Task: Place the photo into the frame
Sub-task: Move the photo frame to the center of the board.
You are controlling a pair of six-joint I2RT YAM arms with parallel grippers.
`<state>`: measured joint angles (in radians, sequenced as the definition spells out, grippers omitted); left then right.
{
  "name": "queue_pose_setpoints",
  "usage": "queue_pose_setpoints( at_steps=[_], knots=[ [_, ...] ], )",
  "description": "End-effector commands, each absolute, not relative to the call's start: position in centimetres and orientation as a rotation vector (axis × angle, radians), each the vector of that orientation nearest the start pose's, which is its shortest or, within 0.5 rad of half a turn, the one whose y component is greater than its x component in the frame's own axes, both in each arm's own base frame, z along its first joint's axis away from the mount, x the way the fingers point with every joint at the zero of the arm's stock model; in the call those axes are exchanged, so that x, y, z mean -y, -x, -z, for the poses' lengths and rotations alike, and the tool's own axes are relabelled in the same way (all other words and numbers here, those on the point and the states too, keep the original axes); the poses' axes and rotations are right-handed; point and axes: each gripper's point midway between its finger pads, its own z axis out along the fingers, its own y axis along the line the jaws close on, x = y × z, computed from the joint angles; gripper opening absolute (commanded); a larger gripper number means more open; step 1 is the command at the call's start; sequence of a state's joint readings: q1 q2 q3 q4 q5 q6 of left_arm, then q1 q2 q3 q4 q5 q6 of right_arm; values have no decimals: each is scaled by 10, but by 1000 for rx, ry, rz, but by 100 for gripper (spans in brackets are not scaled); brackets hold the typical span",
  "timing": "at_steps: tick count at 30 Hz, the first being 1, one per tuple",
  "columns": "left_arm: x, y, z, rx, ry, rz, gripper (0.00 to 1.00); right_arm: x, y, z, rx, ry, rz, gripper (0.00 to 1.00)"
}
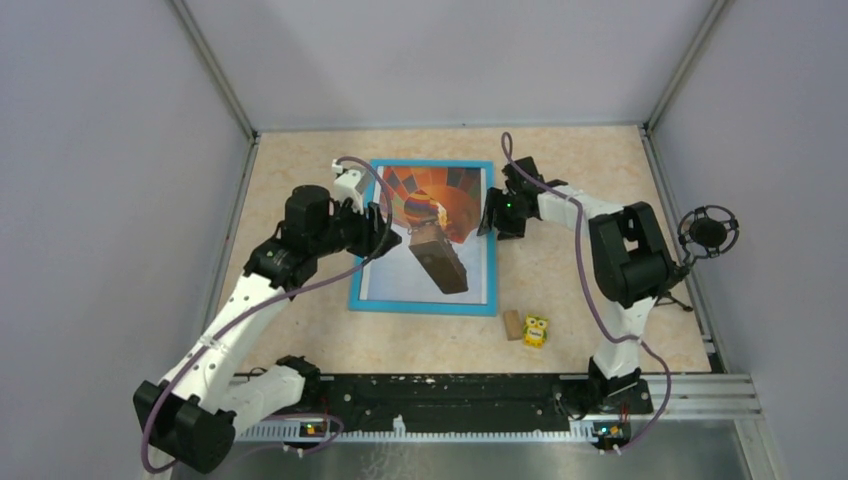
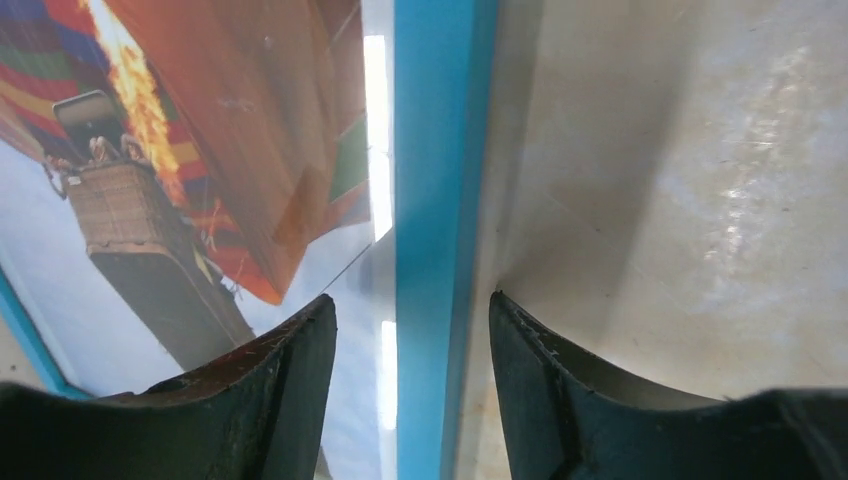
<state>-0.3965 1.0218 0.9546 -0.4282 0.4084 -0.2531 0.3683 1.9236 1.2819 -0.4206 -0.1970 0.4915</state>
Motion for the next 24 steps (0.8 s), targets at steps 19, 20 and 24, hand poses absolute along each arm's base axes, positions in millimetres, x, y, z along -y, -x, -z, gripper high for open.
queue_pose_setpoints(
  at_steps=[19, 20, 24],
  knots=[
    [160, -256, -305, -1843, -369, 616, 55, -427, -298, -30, -2630, -84, -1072, 79],
    [159, -255, -306, -1843, -366, 614, 55, -434, -292, -30, -2634, -66, -1091, 79],
    [157, -254, -312, -1830, -339, 617, 55, -459, -270, -28, -2640, 11, -1114, 79]
  ],
)
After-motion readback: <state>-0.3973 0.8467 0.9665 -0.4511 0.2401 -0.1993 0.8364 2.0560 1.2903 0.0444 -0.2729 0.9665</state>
